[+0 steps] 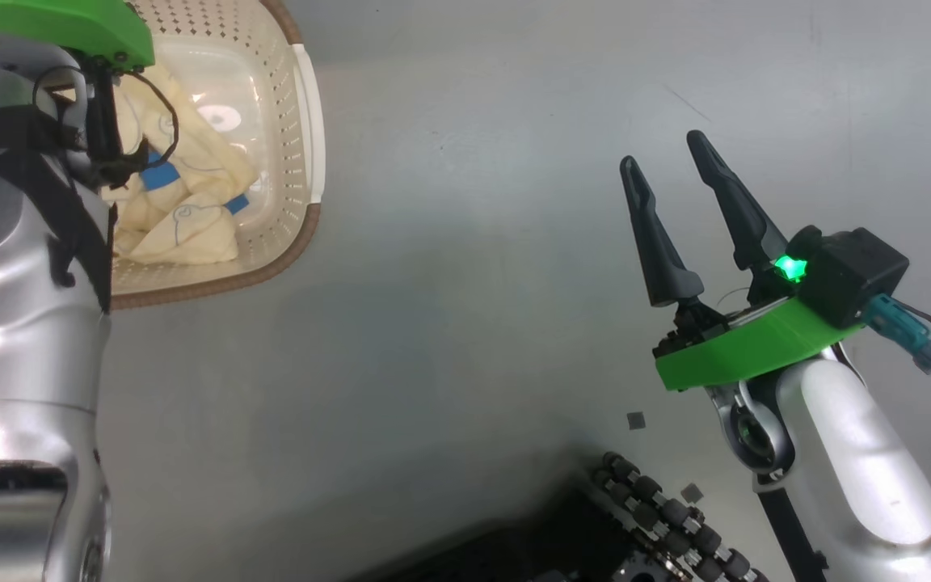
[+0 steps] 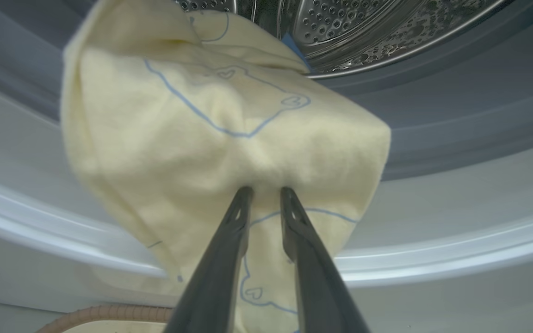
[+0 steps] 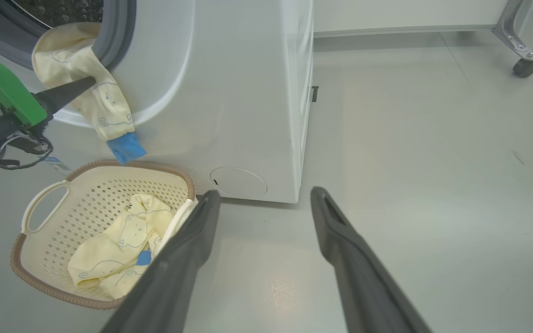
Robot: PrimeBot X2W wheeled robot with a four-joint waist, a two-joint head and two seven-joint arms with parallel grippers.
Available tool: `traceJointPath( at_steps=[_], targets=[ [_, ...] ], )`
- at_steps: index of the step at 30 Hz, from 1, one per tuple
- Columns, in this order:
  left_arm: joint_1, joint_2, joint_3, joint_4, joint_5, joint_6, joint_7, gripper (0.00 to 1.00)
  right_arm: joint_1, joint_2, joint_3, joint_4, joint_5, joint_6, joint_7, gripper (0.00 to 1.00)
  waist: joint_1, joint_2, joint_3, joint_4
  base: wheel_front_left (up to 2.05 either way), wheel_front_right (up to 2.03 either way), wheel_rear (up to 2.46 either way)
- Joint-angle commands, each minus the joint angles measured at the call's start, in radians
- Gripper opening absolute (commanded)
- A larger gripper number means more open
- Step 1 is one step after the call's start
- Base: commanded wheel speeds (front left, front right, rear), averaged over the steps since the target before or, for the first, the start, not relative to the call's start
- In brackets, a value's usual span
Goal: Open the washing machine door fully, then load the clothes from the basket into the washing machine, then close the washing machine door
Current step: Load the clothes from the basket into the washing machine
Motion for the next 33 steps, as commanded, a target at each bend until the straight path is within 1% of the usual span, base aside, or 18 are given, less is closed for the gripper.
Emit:
traceJointPath(
  at_steps=[1,2,4,12,23,33],
  targets=[
    [-0.018,0.032,0.017,-0.037,0.011,0.003,-0.006,0.31,0.016,-0.002,0.011,-0.029,0.004,0.004,-0.009,1.00,-0.0001,0.0000,0.004,0.002,0.00,0.00,0.00],
    [-0.021,0.032,0.018,-0.043,0.013,0.003,-0.006,0.23,0.015,-0.002,0.010,-0.029,0.004,0.004,-0.009,1.00,-0.0001,0.0000,0.006,0.003,0.00,0.00,0.00],
    [-0.023,0.033,0.020,-0.056,0.018,0.002,-0.006,0.00,0.013,-0.002,0.008,-0.029,0.003,0.004,-0.009,1.00,-0.0001,0.0000,0.008,0.005,0.00,0.00,0.00],
    [0.000,0.019,0.022,-0.103,0.029,-0.004,-0.006,0.00,0.008,-0.002,0.002,-0.027,0.003,0.004,-0.009,1.00,-0.0001,0.0000,0.006,0.022,0.00,0.00,0.00],
    [0.008,0.019,0.024,-0.094,0.036,-0.015,-0.006,0.00,0.005,-0.002,0.002,-0.026,0.003,0.004,-0.009,1.00,-0.0001,0.0000,0.002,0.026,0.00,0.00,0.00],
    [0.056,-0.007,0.011,-0.123,0.034,-0.023,-0.006,0.00,0.008,-0.002,-0.005,-0.026,0.000,0.004,-0.009,1.00,-0.0001,0.0000,-0.013,0.049,0.00,0.00,0.00]
  ],
)
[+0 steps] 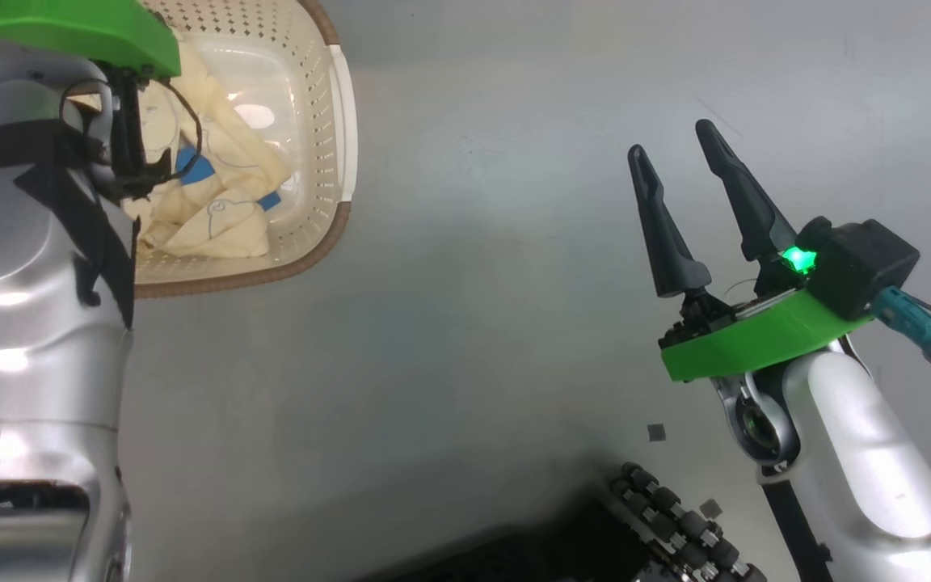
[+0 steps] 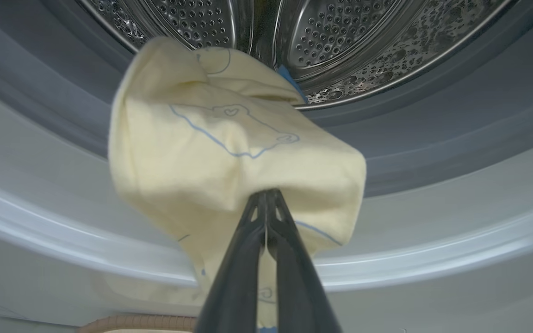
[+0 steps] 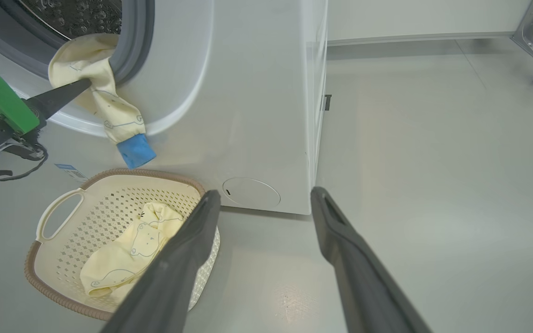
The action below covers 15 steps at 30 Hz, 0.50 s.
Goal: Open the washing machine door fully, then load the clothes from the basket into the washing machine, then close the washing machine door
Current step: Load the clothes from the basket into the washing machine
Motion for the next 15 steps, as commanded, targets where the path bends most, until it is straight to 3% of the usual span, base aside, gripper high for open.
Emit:
traceJointPath(
  at_steps=[1,15],
  targets=[
    [0.024,0.018,0.008,-0.042,0.006,-0.004,-0.007,0.00,0.020,-0.002,0.007,-0.027,0.000,0.004,-0.009,1.00,0.0000,0.0000,-0.002,0.007,0.00,0.00,0.00],
    [0.031,0.021,-0.023,-0.119,0.012,-0.007,-0.006,0.00,0.022,-0.002,0.020,-0.021,0.005,0.004,-0.009,1.00,0.0000,0.0000,-0.020,0.015,0.00,0.00,0.00]
  ],
)
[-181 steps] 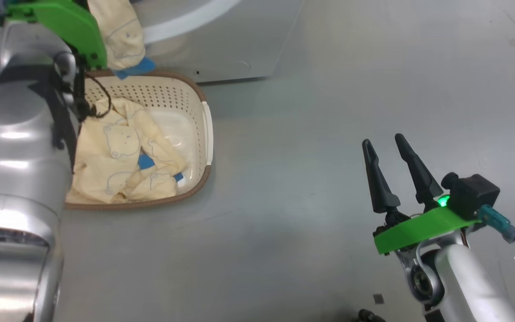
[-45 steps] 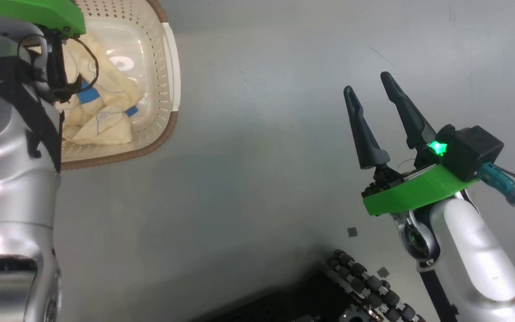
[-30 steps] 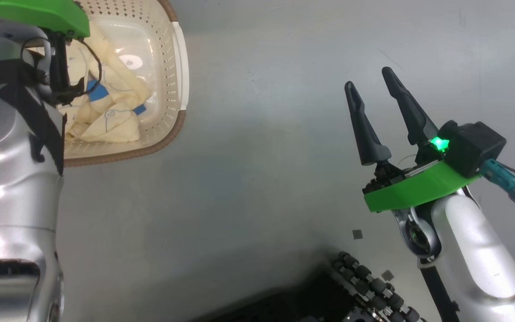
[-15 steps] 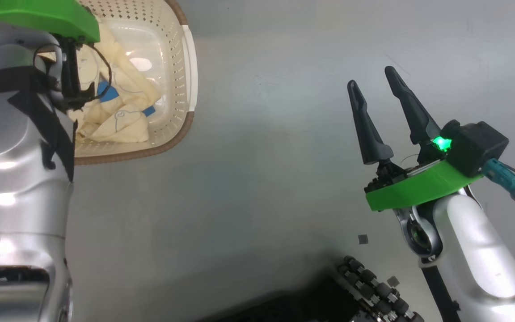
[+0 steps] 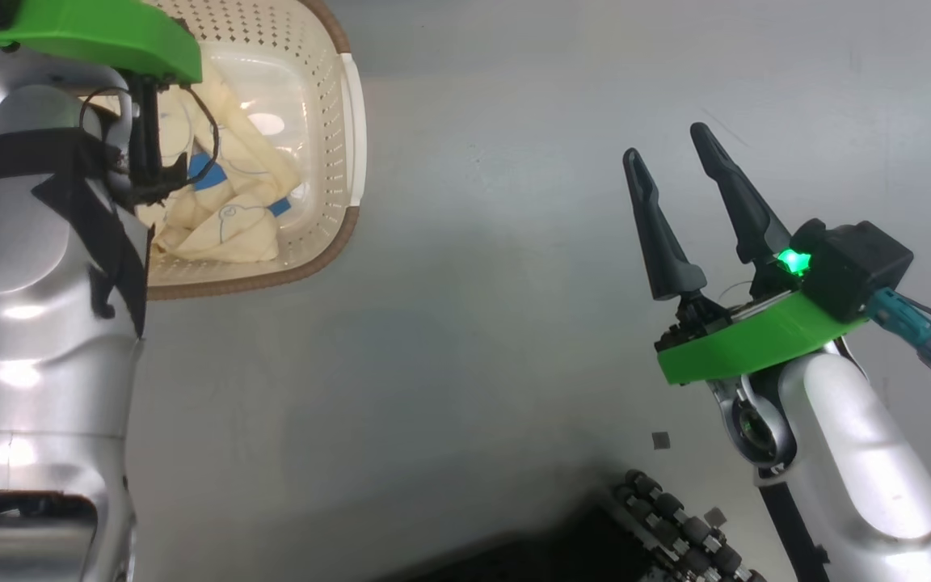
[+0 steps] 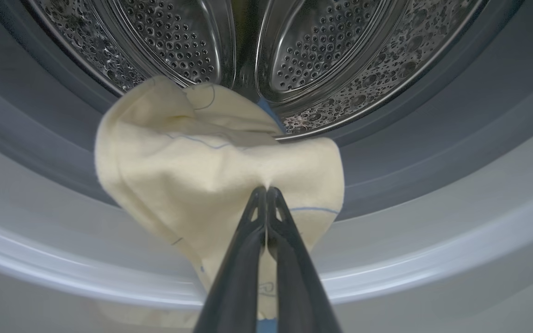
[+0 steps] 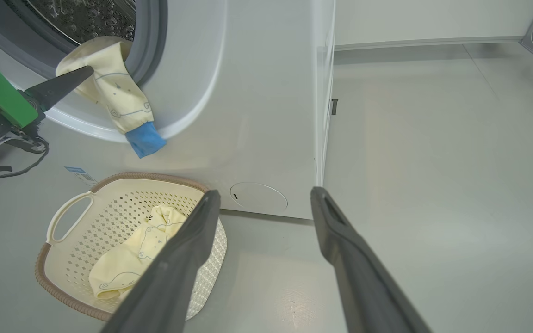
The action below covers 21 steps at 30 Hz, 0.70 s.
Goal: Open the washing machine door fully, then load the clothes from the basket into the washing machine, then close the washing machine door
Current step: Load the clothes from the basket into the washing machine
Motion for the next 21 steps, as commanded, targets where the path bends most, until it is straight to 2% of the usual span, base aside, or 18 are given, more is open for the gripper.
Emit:
traceJointPath(
  at_steps=[1,10,21],
  targets=[
    [-0.009,0.030,0.010,-0.039,0.008,0.003,-0.004,0.00,0.023,-0.002,0.017,-0.023,0.007,0.004,-0.009,1.00,0.0000,0.0000,-0.001,-0.003,0.00,0.00,0.00],
    [-0.113,0.087,0.001,-0.009,0.029,0.017,0.033,0.00,0.040,-0.002,0.036,-0.020,0.033,0.004,-0.009,1.00,0.0000,0.0000,-0.007,-0.038,0.00,0.00,0.00],
    [-0.245,0.130,-0.027,0.063,0.064,0.040,0.076,0.00,0.061,-0.002,0.056,-0.015,0.052,0.004,-0.009,1.00,0.0000,0.0000,-0.022,-0.059,0.00,0.00,0.00]
  ],
)
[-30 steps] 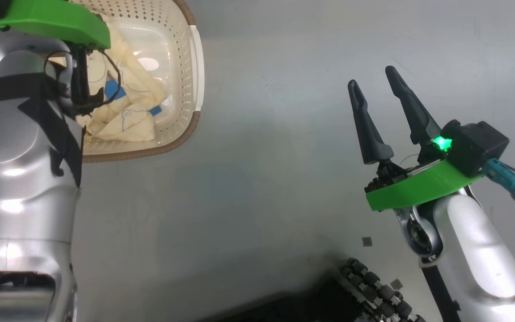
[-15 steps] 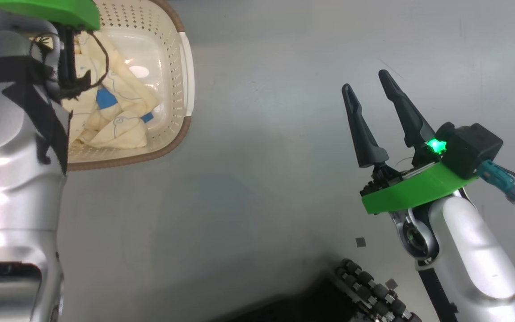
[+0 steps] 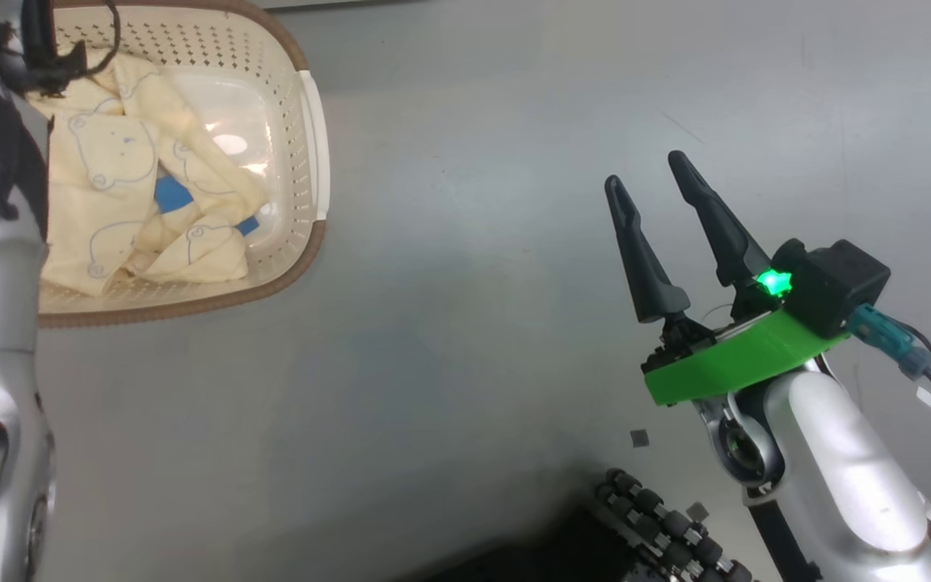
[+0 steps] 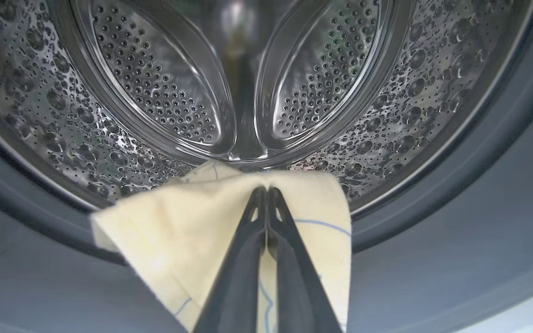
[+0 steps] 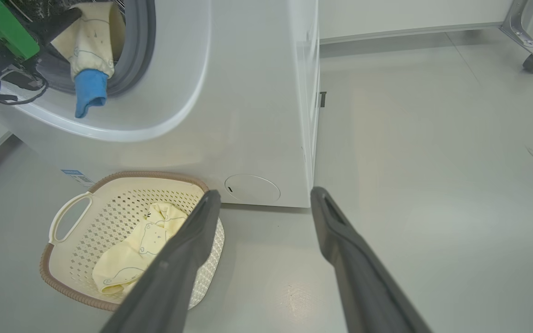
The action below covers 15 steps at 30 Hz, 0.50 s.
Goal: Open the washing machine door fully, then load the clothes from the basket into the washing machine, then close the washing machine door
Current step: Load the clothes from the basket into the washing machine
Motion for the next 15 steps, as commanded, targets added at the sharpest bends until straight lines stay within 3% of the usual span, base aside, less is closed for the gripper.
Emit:
traceJointPath(
  at_steps=[1,15],
  targets=[
    [-0.060,0.042,0.001,-0.015,0.016,0.005,0.009,0.00,0.037,-0.002,0.019,-0.022,0.009,0.004,-0.009,1.00,0.0000,0.0000,-0.002,-0.003,0.00,0.00,0.00],
    [-0.251,0.076,-0.047,0.164,0.059,0.024,0.031,0.00,0.085,-0.002,0.042,-0.017,0.032,0.004,-0.009,1.00,0.0000,0.0000,0.007,-0.053,0.00,0.00,0.00]
  ],
)
